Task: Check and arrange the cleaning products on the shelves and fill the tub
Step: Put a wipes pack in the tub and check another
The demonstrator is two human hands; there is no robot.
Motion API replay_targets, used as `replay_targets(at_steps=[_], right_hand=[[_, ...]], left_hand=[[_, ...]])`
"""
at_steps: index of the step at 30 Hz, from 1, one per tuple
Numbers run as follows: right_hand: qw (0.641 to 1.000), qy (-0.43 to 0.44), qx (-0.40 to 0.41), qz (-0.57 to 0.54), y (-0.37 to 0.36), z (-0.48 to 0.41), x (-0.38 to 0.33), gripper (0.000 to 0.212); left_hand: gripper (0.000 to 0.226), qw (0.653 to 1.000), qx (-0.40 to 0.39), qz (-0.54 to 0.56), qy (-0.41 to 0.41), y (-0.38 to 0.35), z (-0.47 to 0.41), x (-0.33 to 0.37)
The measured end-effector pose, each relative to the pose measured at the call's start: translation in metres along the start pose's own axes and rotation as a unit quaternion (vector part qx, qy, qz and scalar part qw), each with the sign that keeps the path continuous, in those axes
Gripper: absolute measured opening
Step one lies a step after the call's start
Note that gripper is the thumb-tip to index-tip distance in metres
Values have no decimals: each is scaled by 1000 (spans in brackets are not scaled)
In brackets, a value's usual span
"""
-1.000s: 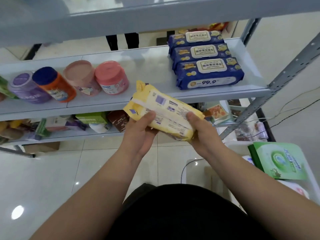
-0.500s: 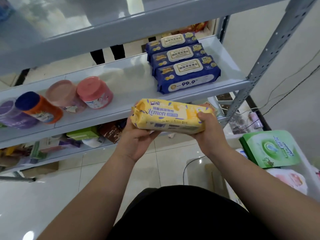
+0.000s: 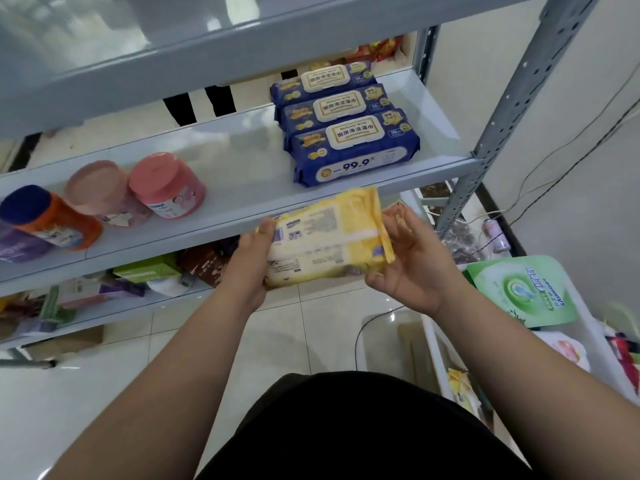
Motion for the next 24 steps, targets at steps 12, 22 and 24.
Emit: replay_targets(at_steps=[12, 22, 24], right_hand=[[987, -99, -37, 123, 15, -12, 62, 108], [976, -5, 132, 171, 47, -24, 23, 64], [980, -14, 132, 149, 44, -30, 21, 58]], left_hand=[[61, 986, -123, 6, 114, -88, 35, -41], [77, 962, -200, 175, 57, -51, 37, -4], [64, 957, -186, 209, 79, -38, 31, -8]])
Point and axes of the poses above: each hand's wrist, its own z-axis away from the middle knuckle, its own y-axis out of the back of the hand, x = y × z, the point moved 9 cm from there along -z, towards the middle knuckle, and after that the axes turned 1 degree about x, right-handed, at the moved point
